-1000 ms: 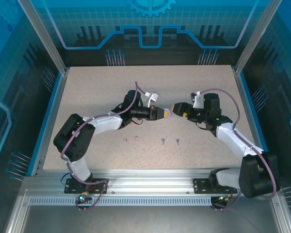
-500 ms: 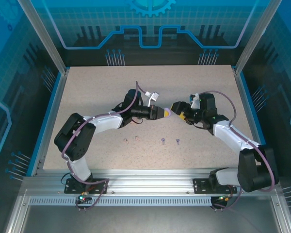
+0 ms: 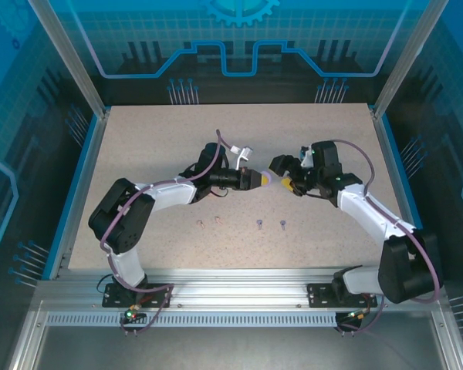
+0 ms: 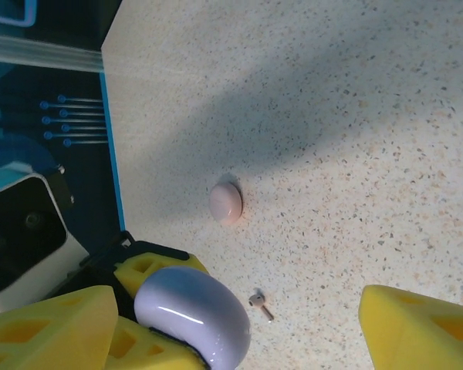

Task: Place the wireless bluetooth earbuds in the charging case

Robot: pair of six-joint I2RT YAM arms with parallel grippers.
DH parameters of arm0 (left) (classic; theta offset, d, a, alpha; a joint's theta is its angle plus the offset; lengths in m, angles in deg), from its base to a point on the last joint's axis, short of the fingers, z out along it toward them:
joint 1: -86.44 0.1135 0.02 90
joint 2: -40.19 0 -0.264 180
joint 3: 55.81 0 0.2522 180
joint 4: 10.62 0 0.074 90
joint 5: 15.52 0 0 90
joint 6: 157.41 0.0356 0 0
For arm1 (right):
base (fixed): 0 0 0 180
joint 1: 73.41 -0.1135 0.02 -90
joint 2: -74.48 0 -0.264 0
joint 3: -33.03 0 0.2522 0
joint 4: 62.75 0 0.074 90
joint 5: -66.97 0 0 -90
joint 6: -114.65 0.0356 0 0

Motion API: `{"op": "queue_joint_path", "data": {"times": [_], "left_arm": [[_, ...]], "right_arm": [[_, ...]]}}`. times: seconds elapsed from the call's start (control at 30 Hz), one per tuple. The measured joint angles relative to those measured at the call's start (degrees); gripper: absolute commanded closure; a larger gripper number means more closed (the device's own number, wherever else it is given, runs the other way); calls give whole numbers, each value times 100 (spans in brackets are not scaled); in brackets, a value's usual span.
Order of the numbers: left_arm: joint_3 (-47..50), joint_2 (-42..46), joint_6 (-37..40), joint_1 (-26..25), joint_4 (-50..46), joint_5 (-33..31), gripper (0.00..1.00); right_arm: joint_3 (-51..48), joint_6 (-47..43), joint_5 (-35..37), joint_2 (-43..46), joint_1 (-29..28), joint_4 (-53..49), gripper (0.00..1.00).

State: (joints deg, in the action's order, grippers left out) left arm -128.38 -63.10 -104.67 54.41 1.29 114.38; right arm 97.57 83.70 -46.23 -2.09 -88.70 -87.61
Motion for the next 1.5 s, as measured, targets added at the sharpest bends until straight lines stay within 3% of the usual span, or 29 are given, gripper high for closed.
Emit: {"op": "queue_joint_path", "data": {"times": [0.23,0.47,0.9,1.07,1.3,1.5], "left_arm": [[0,-39,37,0,31,-376,100],[0,-94,37,0,72,-527,100],[-22,-94,35,4,221,-588,100],[-22,-94,59,4,262,-623,100],[-22,-94,105,4,269,-649,100],[-22,-94,107,4,289,-675,84]], "right_arm": [[369,1298,450,-468,-398,-297,17],[999,1851,706,-883,-756,-483,22],[1161,2271,981,-1143,-944,-542,43],[1161,2393,1080,-1141,-942,-525,55],[1161,2413,1102,-1141,-942,-514,57],[1161,2413,1128,-1141,-942,-494,59]]}}
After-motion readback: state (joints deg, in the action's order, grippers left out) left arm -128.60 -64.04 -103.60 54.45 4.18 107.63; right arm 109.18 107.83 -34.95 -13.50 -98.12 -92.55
